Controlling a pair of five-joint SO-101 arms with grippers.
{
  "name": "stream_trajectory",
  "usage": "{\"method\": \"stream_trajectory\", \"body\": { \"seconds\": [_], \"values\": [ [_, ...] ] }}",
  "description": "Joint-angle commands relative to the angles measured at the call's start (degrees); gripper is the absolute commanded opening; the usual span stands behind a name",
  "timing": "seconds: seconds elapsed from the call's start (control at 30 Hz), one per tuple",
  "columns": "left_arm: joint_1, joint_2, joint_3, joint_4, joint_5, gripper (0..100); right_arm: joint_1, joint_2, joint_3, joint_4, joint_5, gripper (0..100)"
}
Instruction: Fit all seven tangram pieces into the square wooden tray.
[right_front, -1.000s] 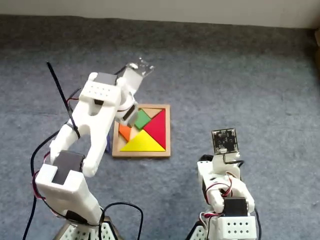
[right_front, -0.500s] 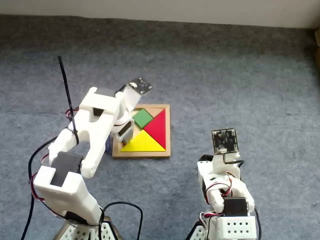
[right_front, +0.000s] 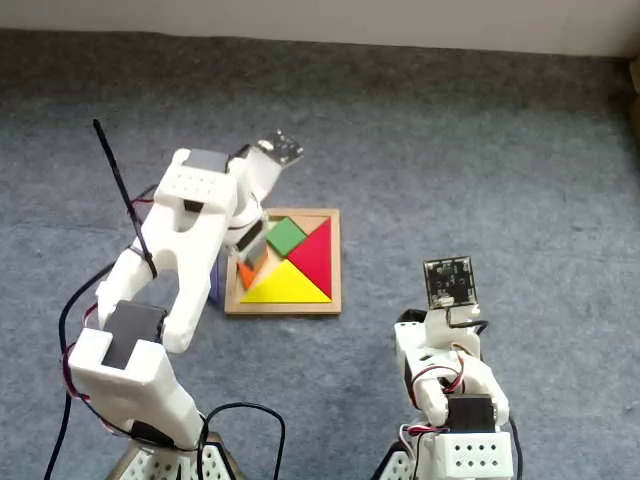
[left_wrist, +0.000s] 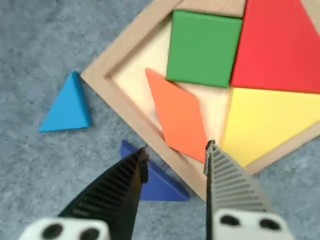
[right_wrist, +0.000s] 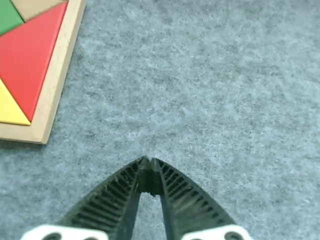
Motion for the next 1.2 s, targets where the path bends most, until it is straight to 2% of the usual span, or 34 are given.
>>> {"method": "stream_trajectory", "body": {
  "seconds": [0.0,0.23,0.47,0.87,1.17],
  "values": [
    [0.75,-0.84,-5.41,0.62,3.08,20,0.92,-0.92,8.40,0.22,-0.35,0.5],
    [0.40,-0.84,2.59,-8.18,3.08,20,0.92,-0.92,8.40,0.22,-0.35,0.5],
    [0.04,-0.84,9.71,-11.43,2.99,20,1.01,-0.92,8.40,0.22,-0.35,0.5],
    [-0.04,-1.71,14.55,-9.41,3.25,20,2.42,-1.01,8.40,-0.04,-0.35,0.5],
    [0.04,-14.46,13.49,-6.95,3.52,20,2.42,-1.01,8.40,-0.04,-0.35,0.5]
  ]
}}
